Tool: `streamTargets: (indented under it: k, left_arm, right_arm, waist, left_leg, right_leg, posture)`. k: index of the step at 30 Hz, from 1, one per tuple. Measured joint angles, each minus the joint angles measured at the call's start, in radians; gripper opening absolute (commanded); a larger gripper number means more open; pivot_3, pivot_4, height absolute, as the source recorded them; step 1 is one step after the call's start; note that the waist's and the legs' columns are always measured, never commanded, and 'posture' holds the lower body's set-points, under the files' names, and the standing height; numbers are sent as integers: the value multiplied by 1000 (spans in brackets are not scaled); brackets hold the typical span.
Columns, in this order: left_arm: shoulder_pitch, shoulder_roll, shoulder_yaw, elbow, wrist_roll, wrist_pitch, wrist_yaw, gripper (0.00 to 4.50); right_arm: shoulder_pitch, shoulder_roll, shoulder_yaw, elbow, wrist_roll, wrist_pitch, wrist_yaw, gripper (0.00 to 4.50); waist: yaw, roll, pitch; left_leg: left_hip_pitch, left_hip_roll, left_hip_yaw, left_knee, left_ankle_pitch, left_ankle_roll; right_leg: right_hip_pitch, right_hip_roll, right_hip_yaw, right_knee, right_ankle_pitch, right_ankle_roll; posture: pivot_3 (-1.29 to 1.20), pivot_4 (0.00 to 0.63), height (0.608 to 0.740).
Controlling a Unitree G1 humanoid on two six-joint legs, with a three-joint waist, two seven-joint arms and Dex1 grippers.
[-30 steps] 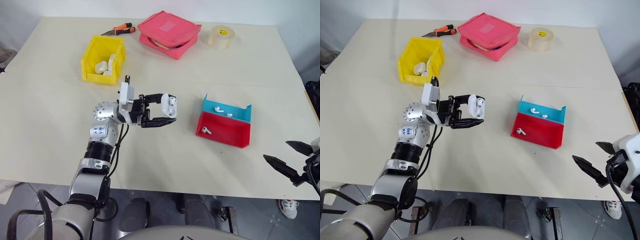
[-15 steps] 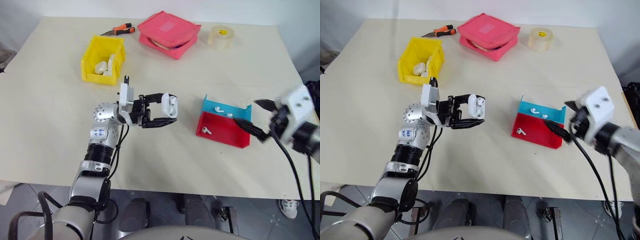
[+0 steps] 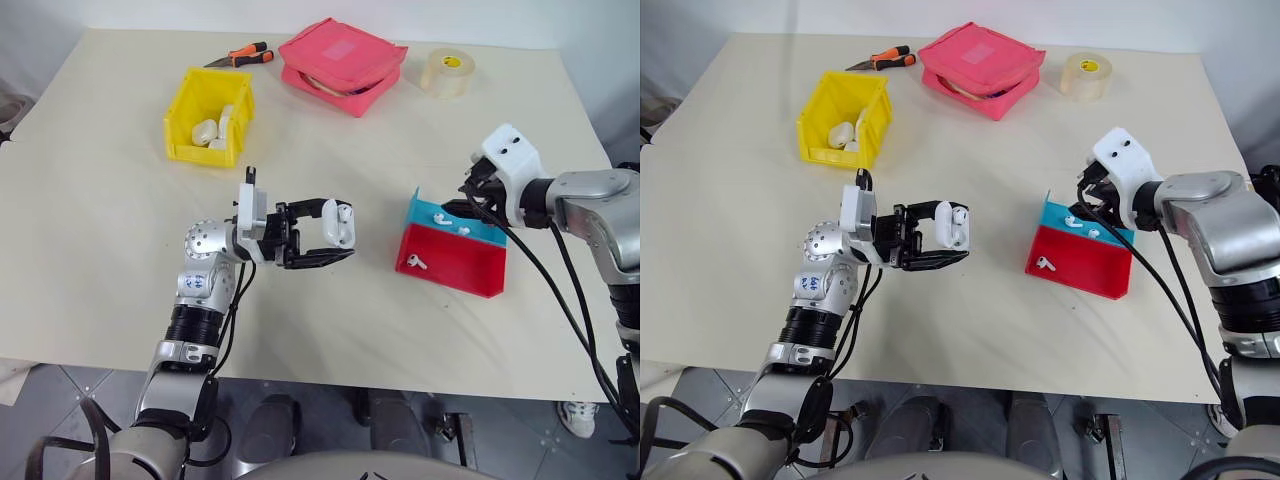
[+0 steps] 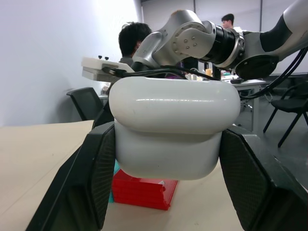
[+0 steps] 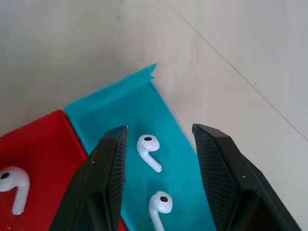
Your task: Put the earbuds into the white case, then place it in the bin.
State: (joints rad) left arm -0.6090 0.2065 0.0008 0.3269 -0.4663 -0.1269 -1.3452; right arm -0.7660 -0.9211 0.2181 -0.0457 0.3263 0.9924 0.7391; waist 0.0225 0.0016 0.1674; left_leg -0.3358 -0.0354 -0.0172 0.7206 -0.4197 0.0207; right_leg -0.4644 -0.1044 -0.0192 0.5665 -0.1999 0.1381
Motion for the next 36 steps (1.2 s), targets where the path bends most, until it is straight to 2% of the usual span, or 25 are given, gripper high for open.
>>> streamTargets:
  k: [14,26,36]
  left_arm:
    - [1,-11,-12,1,1,-21,25,2810]
    - [1,-7,-11,1,1,-26,41,2810]
    - [3,-1,-11,-1,1,-26,45,2810]
  right_arm:
    - [-211,108,210,310,-176,6,132,2209]
    - [-258,156,229,432,-272,-14,207,2209]
    - [-265,166,246,440,-317,-32,277,2209]
  waist:
    - [-4,0,0]
    - [-15,1,0]
    - [-27,1,0]
  left_leg:
    - [0,0,1,0,0,0]
    - [0,-1,1,0,0,0]
    - [0,-1,0,0,0,0]
  right_leg:
    - [0,0,-2,0,0,0]
    - [0,-1,-3,0,0,0]
    - [0,-2,-4,0,0,0]
  posture:
    - [0,150,740]
    - [0,150,740]
    - [0,150,740]
